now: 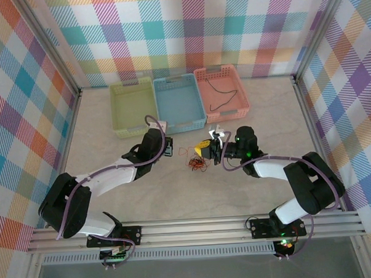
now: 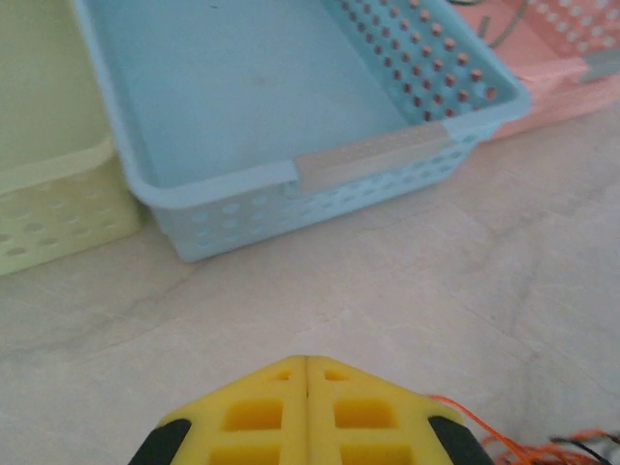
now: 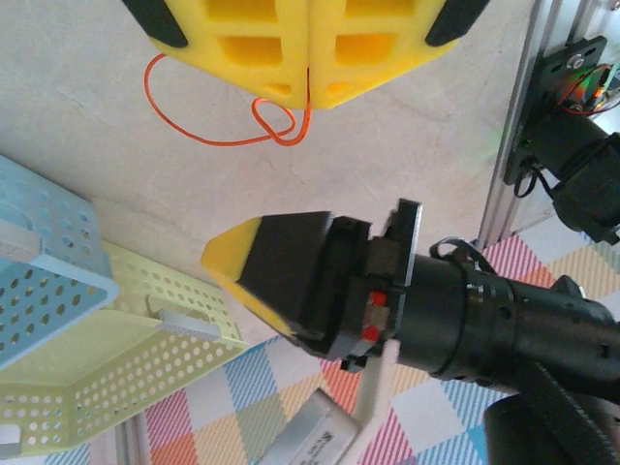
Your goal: Untangle the cables
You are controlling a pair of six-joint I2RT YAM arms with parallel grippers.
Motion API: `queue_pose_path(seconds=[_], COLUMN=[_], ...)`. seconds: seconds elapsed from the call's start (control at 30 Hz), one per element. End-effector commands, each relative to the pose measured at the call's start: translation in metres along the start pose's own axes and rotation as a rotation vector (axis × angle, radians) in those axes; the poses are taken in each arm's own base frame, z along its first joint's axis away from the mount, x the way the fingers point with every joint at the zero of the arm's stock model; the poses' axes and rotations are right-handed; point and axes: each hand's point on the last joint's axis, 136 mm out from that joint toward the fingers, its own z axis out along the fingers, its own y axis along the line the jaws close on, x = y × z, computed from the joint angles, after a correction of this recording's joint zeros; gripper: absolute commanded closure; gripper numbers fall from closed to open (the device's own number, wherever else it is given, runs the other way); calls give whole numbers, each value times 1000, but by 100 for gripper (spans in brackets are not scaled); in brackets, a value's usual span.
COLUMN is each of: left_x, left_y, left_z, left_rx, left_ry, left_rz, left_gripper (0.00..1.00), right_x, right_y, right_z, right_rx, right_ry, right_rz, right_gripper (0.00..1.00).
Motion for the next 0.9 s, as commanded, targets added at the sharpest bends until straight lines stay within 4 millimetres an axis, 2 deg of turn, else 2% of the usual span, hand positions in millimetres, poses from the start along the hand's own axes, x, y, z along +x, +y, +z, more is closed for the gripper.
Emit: queue_pose_path(seconds=[0.0,0.13,0.27,0.33,0.63,0.77,0.87], left_x=[-13,-13,-11,-10,8,12,12], left_y=[-34,-47,-64,-70,-95,-98,-92], left_z=[-16,-27,-39,-40,-28,-23,-18], left_rx=[215,306,412,428,466,443,387], left_ry=[-63,-89,-118,-117,-47,-40,-35], left_rz=[36,54,101,127,254,294,303], left_gripper=[90,66,49,43,40,40,41], right_x=[-14,-15,-16,-17,-24,-27,-26], right_y=[-1,-1,-1,1,9,15,22], right_z=[-1,-1,-1,-1,-2,-1,1], right_rx=[33,27,10,-2,-42,-78,-131], right_ry=[-32,-35,-41,-42,-59,-67,-51], right_rz=[-47,-29,-11,-6,8,7,16], right_gripper=[97,99,100,100,100,100,100])
